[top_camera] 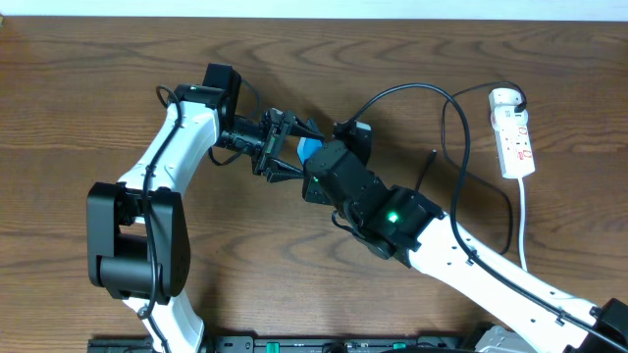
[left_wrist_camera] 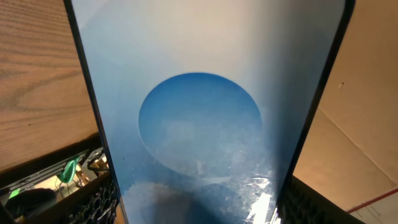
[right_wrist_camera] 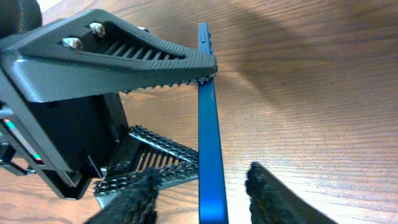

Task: Plug charger to phone and switch on socket
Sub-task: 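Reach the right gripper to the phone and grasp its edge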

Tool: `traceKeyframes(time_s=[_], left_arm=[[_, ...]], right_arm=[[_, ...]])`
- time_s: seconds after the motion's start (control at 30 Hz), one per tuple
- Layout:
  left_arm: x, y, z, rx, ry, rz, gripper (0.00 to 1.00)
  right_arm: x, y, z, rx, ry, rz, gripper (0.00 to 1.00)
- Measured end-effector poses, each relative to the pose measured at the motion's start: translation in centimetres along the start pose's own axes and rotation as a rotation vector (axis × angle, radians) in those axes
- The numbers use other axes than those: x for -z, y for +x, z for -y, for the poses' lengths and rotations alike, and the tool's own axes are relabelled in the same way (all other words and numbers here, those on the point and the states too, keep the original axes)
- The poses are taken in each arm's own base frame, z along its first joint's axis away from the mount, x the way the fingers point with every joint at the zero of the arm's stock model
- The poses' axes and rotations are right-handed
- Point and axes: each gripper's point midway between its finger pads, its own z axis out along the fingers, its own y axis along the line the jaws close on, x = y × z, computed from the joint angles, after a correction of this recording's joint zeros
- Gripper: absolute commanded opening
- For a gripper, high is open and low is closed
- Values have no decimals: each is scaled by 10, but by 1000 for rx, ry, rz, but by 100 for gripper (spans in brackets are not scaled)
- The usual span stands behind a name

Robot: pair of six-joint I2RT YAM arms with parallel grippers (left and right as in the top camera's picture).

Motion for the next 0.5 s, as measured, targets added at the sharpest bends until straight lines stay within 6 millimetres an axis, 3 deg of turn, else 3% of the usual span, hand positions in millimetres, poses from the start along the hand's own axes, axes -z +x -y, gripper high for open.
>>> traceKeyframes(time_s=[0.5], left_arm=[[0, 0, 0, 0, 0, 0, 70]], right_arm=[[-2, 3, 1, -22, 5, -11, 11]])
